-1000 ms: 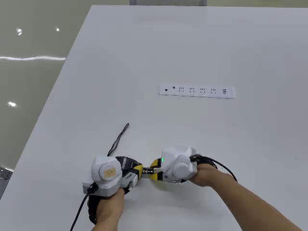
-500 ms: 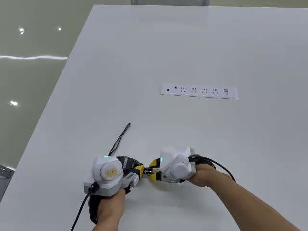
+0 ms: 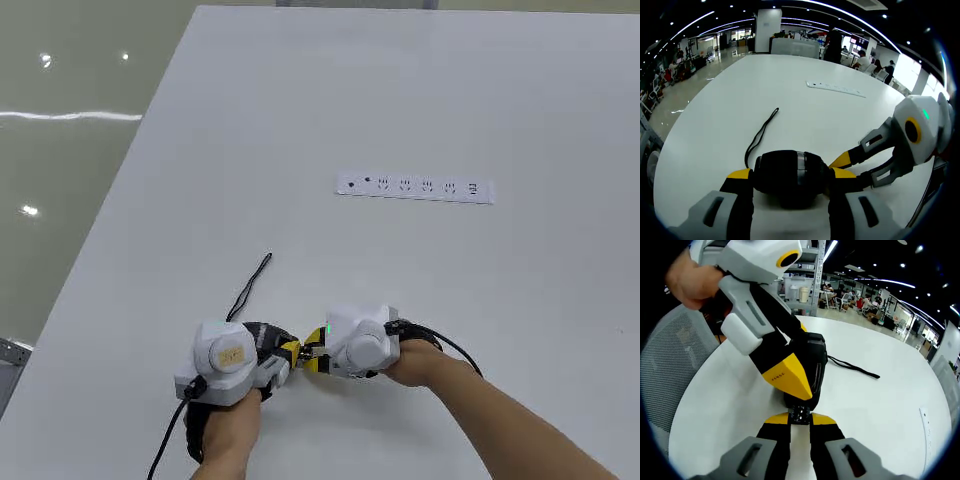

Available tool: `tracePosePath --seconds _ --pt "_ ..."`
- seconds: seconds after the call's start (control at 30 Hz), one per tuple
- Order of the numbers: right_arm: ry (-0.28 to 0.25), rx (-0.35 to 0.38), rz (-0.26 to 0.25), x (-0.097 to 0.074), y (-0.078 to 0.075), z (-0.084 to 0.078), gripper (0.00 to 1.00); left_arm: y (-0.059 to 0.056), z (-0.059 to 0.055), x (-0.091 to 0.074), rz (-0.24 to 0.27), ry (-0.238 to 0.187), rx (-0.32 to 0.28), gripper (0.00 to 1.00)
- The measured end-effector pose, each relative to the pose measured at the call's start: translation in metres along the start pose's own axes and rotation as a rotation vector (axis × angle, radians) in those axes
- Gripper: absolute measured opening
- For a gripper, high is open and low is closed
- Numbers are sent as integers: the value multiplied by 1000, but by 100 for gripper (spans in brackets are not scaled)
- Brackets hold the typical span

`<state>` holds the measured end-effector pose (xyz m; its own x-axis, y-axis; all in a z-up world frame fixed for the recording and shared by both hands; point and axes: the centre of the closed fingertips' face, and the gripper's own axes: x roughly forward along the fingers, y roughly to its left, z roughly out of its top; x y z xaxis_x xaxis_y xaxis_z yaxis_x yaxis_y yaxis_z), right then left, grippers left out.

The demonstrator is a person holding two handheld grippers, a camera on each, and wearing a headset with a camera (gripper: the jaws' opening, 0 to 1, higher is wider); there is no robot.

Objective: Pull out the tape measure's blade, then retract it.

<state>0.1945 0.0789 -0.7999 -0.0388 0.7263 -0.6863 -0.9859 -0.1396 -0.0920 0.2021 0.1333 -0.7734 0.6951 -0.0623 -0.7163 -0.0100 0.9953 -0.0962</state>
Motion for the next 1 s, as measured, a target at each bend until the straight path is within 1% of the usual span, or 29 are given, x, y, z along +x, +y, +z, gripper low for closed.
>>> tracePosePath --seconds 0.1,0.17,0.23,0.3,0.33,0.43,0.5,0.63,0.83,0.87,0.97,1.0 --pt "3 0 -3 1 1 1 13 0 0 -3 2 -1 -2 56" --pt "4 1 -6 5 -1 1 13 0 0 -3 2 1 -5 56" --pt "3 5 -9 6 0 2 13 0 0 -3 2 3 -2 56" --pt "9 7 -13 4 2 2 13 0 0 -3 4 3 0 56" --pt "6 7 -13 6 0 3 13 1 0 -3 4 2 -2 56" --pt "6 14 -15 6 -1 3 13 0 0 -3 1 4 5 56" --pt "7 11 -17 4 3 3 14 0 0 -2 1 5 11 56" --pt "8 22 -15 5 3 2 14 -3 0 -3 0 11 40 56" --pt "-2 36 -20 8 0 0 14 -1 0 -4 -1 15 37 56" --pt "-1 33 -21 7 2 0 15 -1 0 -4 -1 16 35 57" --pt "3 39 -25 7 1 0 15 0 0 -3 -5 18 30 57" --pt "3 43 -25 6 3 1 15 0 1 -3 -8 22 24 58"
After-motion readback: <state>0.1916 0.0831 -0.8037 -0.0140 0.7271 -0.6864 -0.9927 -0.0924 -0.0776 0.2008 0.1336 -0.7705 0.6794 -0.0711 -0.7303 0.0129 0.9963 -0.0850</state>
